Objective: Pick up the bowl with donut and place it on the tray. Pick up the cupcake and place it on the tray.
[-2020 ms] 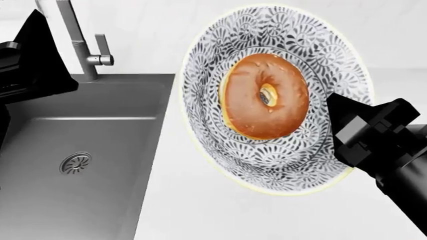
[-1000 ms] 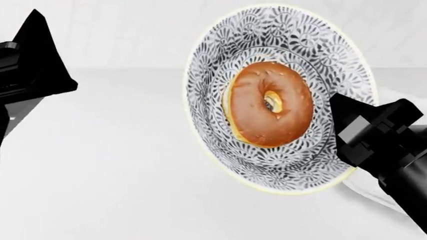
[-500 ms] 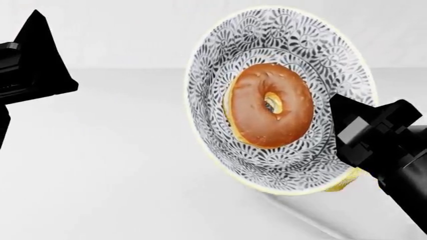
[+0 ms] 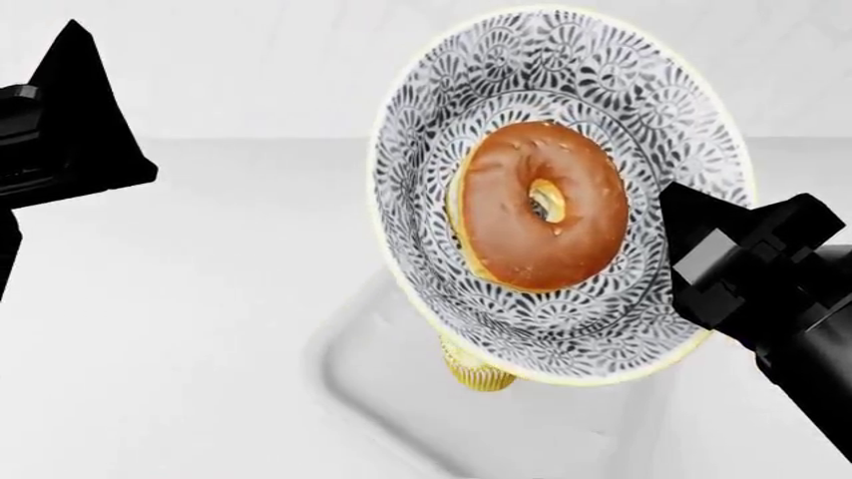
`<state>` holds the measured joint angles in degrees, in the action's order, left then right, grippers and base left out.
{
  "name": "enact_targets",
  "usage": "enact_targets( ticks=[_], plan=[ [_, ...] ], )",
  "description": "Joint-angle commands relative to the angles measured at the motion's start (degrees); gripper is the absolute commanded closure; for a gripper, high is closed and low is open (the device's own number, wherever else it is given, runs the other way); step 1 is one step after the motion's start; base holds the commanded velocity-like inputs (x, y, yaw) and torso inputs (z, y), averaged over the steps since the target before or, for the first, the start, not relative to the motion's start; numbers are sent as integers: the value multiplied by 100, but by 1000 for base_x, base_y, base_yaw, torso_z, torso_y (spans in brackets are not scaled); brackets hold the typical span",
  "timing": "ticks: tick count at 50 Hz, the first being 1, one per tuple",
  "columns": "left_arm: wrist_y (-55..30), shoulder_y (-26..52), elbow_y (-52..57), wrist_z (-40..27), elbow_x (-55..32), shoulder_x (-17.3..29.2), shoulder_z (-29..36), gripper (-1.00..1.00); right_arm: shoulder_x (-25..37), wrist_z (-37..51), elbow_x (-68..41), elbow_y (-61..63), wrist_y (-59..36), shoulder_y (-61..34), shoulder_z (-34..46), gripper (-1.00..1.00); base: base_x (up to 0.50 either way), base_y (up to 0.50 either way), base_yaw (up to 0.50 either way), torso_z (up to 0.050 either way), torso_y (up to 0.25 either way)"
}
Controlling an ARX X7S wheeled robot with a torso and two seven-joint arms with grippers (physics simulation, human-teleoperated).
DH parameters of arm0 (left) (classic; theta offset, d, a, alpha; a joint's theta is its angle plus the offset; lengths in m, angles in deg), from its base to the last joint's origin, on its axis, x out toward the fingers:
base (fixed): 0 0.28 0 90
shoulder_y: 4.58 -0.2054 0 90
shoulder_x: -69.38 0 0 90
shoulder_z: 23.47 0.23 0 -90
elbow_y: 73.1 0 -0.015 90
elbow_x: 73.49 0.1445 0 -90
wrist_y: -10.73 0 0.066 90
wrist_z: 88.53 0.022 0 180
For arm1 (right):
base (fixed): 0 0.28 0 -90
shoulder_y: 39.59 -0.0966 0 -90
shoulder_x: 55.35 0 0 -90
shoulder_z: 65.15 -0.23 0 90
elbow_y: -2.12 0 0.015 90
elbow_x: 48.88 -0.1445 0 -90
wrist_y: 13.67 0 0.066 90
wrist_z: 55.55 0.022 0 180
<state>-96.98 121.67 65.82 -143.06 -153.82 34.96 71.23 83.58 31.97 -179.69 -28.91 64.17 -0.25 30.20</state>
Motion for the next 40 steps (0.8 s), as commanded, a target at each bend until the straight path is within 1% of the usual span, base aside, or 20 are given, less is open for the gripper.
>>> enact_targets(
  ticks=[1, 16, 24, 33, 40],
  plan=[
    [-7, 22, -12, -9, -8, 7, -13, -100, 10, -55, 27, -25, 13, -48, -78, 100, 0, 0, 0, 0, 0],
    [-17, -4, 0, -6, 15, -1, -6, -100, 167, -167, 140, -107, 80, 231, -339, 100, 0, 0, 0, 0, 1],
    [-28, 41, -58, -9, 13, -8, -2, -100, 276, -529, 408, -514, -49, 677, -506, 100, 0, 0, 0, 0, 0],
    [-23, 57, -74, -17, -13, -1, -21, -100, 252, -495, 406, -1434, -280, -112, 72, 100, 0, 0, 0, 0, 1],
    [-14, 71, -94, -13, -52, 13, -44, -100, 146, -560, 568, -2031, -425, -409, 411, 100, 0, 0, 0, 1, 0]
  ],
)
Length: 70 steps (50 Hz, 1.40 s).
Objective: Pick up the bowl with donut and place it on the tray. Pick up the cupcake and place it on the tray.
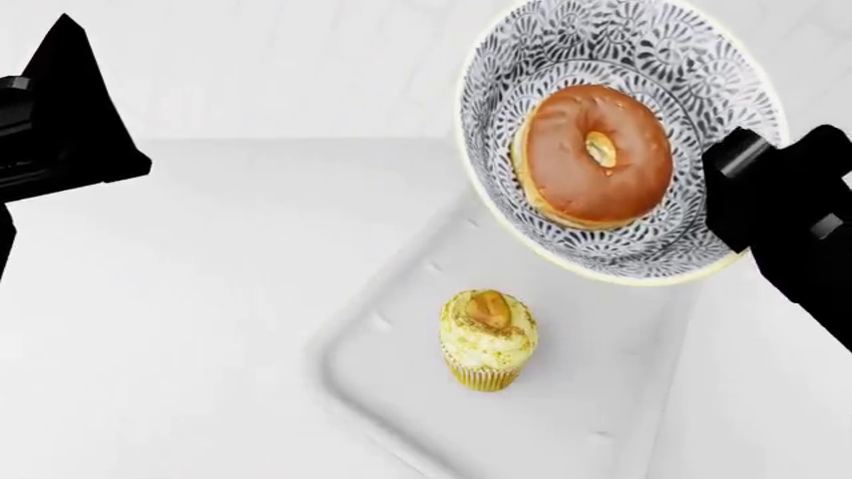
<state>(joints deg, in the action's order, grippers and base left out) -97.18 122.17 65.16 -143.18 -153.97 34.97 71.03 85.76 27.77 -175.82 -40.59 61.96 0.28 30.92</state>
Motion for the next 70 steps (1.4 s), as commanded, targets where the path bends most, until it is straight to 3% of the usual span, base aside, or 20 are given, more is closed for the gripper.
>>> enact_targets(
  ticks=[1, 28, 70],
  plan=[
    [9, 18, -27, -1, -42, 15, -29, -100, -93, -170, 193, -927, -198, -469, 352, 100, 0, 0, 0, 0, 0],
    [-22, 37, -46, 6, -25, -16, 5, -100, -312, -470, 381, -3079, -880, -1071, 1357, 100, 0, 0, 0, 0, 1],
    [-45, 19, -44, 11, 24, -35, 13, -100, -377, -851, 407, -3303, -975, -433, 1707, 100, 0, 0, 0, 0, 0]
  ],
)
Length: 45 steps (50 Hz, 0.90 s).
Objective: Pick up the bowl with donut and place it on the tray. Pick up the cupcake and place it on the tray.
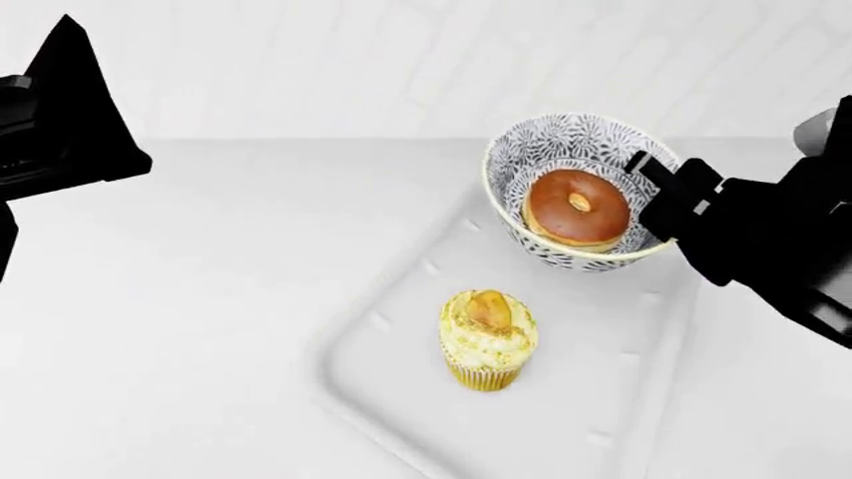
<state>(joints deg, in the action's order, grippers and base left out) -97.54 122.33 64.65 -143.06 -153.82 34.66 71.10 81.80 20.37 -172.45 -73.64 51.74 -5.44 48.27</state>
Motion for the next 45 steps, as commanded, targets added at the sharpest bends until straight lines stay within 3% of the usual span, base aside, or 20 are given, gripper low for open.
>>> enact_targets(
  ticks=[1, 45],
  plan=[
    [-10, 2, 6, -1, 11, -5, 7, -100, 21, -108, 75, 7, 55, 150, -28, 100, 0, 0, 0, 0, 0],
    [-27, 2, 17, -5, 12, -18, 5, -100, -21, 60, 254, -127, -298, -109, 423, 100, 0, 0, 0, 0, 1]
  ],
)
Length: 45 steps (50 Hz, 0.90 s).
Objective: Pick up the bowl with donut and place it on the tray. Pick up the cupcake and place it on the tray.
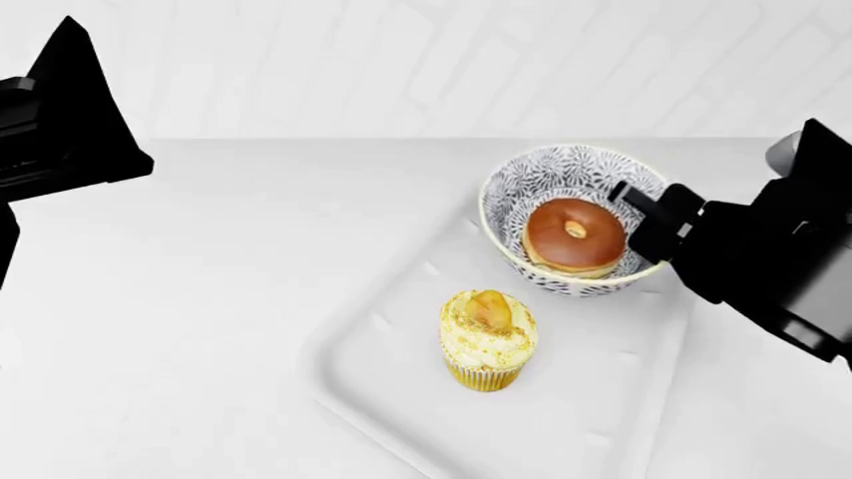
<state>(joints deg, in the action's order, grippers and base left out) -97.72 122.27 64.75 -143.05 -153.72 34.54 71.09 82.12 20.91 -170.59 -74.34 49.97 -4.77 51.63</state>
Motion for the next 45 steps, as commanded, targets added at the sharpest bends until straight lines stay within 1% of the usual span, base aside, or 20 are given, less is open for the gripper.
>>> enact_targets(
  ticks=[1, 19, 20, 36, 45],
  plan=[
    [-9, 7, 8, -5, 3, -7, 6, -100, -71, 15, 72, -59, -123, -188, 99, 100, 0, 0, 0, 0, 0],
    [-12, 0, -8, 7, 16, -20, 8, -100, -178, -8, 198, -149, -179, -364, 218, 100, 0, 0, 0, 0, 1],
    [-11, -4, -7, 9, 19, -21, 8, -100, -181, -27, 202, -138, -166, -365, 205, -100, 0, 0, 0, 0, 0],
    [-15, 2, -6, -5, 2, -18, -2, -100, -181, 29, 195, -133, -255, -561, 264, -100, 0, 0, 0, 0, 0],
    [-9, 18, -3, -18, -39, -1, -25, -100, -62, 529, 187, 102, -638, -1246, 417, -100, 0, 0, 0, 0, 0]
  ],
)
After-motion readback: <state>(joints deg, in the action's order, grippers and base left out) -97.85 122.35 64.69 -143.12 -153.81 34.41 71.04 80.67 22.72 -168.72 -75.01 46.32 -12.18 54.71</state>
